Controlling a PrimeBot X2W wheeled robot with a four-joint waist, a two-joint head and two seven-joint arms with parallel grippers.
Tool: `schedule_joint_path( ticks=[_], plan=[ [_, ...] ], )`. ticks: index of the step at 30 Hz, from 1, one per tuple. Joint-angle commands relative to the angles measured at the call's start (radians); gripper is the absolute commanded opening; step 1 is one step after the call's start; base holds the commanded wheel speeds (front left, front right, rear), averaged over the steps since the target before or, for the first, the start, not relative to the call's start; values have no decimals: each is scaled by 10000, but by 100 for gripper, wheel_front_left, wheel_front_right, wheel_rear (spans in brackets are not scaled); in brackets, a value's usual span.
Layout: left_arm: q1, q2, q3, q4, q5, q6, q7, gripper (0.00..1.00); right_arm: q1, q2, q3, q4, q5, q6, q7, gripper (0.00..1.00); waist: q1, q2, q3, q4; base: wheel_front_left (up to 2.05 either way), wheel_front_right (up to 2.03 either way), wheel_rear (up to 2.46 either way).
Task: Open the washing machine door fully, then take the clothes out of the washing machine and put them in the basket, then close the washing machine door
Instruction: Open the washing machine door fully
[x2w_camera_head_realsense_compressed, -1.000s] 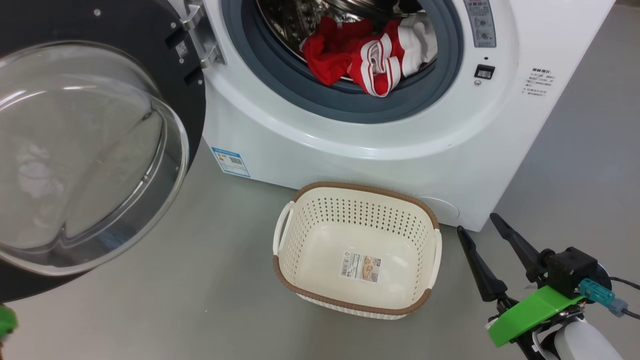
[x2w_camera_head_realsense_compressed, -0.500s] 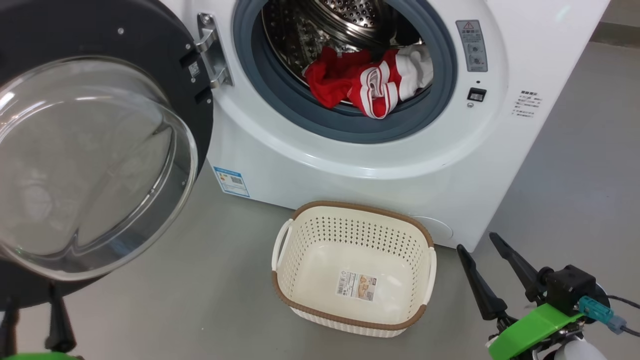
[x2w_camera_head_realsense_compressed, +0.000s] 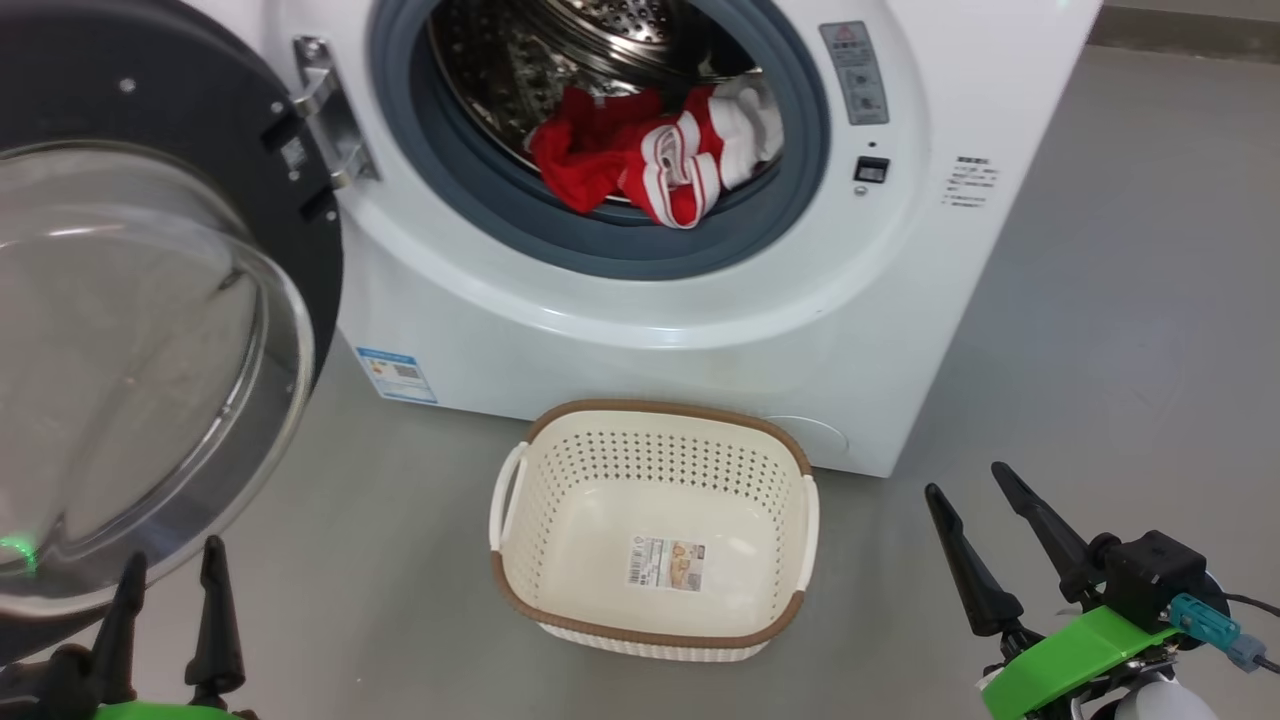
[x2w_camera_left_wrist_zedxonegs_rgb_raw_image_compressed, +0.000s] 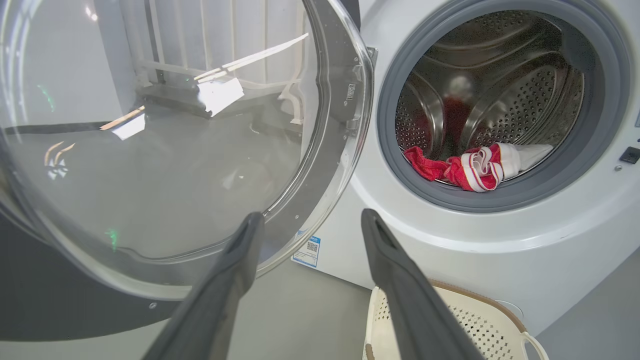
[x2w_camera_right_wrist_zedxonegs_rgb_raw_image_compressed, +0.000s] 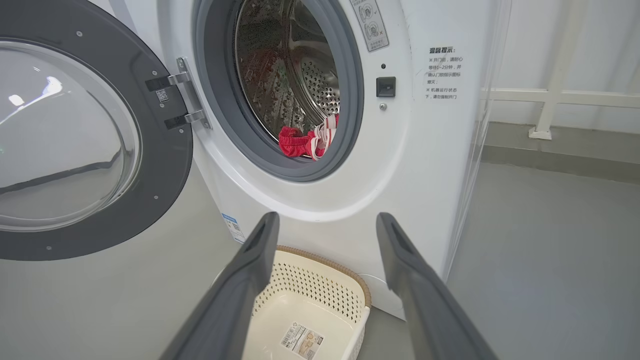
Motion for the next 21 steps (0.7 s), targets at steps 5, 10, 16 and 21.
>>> schedule_joint_path(
  ticks=[5,10,16,21],
  plan=[
    [66,359,-109,-667,-48,-28,-122,100,-168,-53,52,-351,-105,16,-120,100,0,0,182,-798,0,0,0],
    [151,456,-616,-976,-286,-28,-122,100,-169,19,-109,-401,-135,16,-120,100,0,0,256,-1453,0,0,0],
    [289,460,-850,-1152,-440,-28,-122,100,-139,67,-227,-466,-171,16,-120,100,0,0,274,-2088,0,0,0],
    [486,506,-1028,-1375,-267,-28,-122,100,-114,94,-312,-512,-186,16,-120,100,0,0,274,-2669,0,0,0]
  ],
)
